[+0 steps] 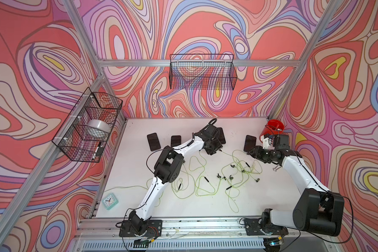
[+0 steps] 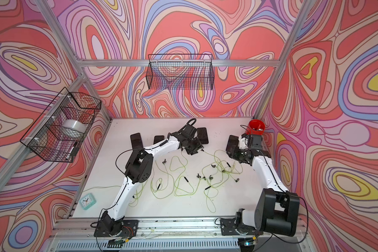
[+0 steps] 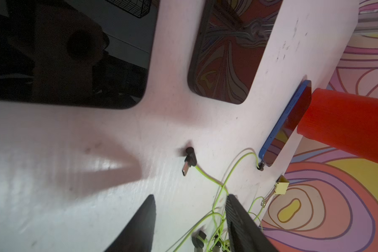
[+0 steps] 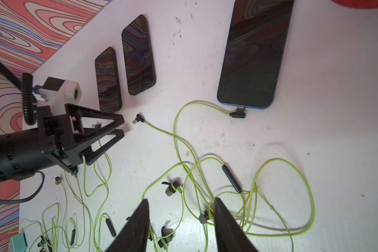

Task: Plug wired earphones into phones
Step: Pick up the wired earphone from the center of the board.

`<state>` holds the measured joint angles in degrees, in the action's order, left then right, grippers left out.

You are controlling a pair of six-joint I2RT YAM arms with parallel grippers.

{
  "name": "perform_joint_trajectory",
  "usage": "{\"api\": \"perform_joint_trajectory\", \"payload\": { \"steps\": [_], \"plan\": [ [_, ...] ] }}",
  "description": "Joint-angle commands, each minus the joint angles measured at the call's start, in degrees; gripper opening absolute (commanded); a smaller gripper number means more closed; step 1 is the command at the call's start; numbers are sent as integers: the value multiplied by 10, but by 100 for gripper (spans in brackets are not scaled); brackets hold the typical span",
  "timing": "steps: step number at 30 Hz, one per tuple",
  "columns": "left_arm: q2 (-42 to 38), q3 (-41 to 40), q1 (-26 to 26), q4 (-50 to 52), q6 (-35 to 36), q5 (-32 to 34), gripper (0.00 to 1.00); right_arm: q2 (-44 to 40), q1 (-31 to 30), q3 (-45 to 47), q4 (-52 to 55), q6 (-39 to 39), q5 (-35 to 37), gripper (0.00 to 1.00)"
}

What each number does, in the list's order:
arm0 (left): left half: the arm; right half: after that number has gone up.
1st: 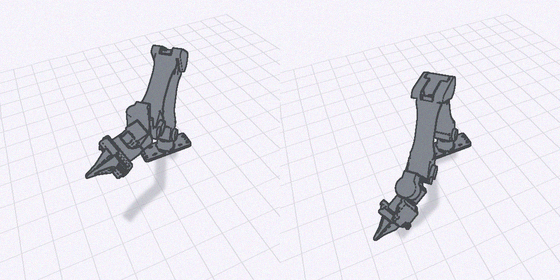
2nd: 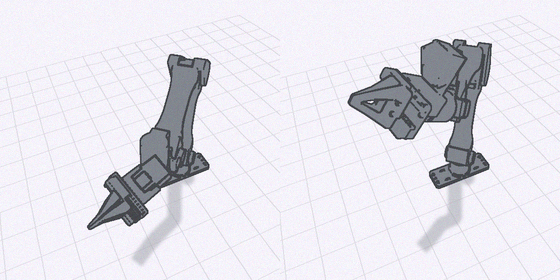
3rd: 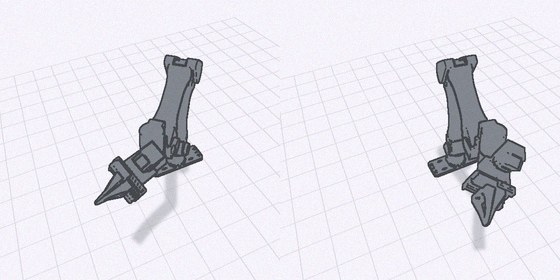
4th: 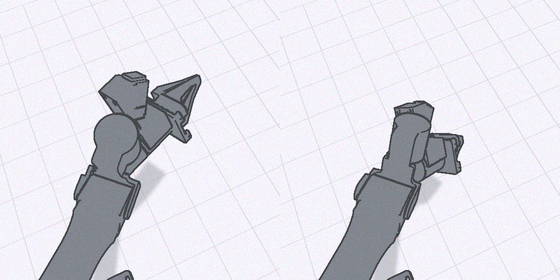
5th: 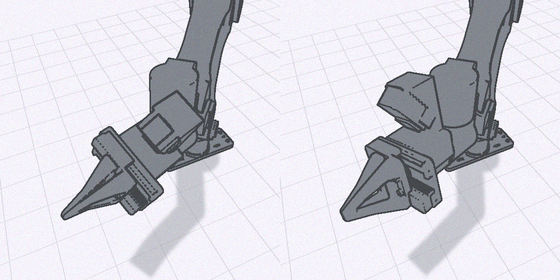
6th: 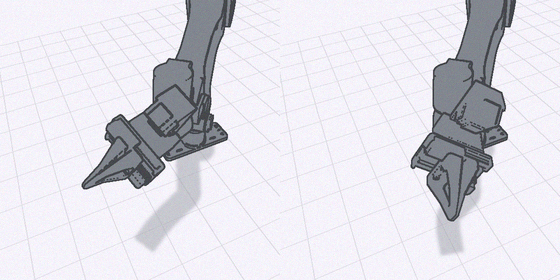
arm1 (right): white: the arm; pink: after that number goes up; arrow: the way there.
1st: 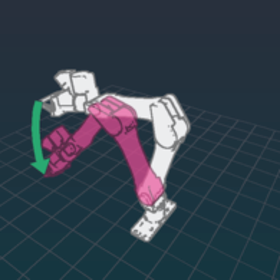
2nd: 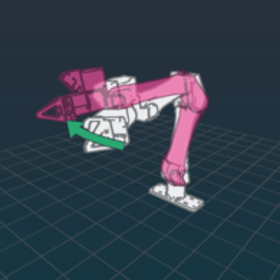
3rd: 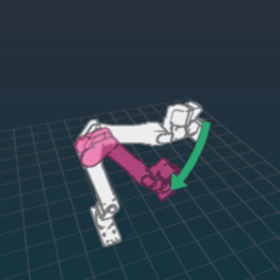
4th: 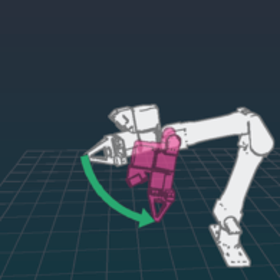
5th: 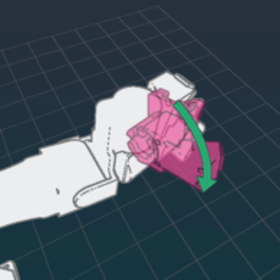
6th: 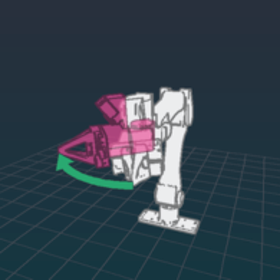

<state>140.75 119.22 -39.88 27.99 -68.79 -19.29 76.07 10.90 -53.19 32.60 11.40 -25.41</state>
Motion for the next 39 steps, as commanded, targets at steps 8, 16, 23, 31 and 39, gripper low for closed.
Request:
{"api": "perform_joint_trajectory", "payload": {
  "steps": [8,16,23,31,39],
  "plan": [
    [47,32,-7,24,-15,14,37,-16,-3,12,21,-22,0,48],
    [55,30,-7,16,-22,12,21,-15,-3,10,22,-23,-3,47],
    [53,17,-6,0,-25,12,14,-10,-4,11,12,-7,-26,47],
    [46,-13,1,-39,-31,10,21,-11,-11,12,4,0,-42,47],
    [41,-32,5,-77,-35,0,20,-13,-11,14,10,-6,-48,46]
  ]
}}
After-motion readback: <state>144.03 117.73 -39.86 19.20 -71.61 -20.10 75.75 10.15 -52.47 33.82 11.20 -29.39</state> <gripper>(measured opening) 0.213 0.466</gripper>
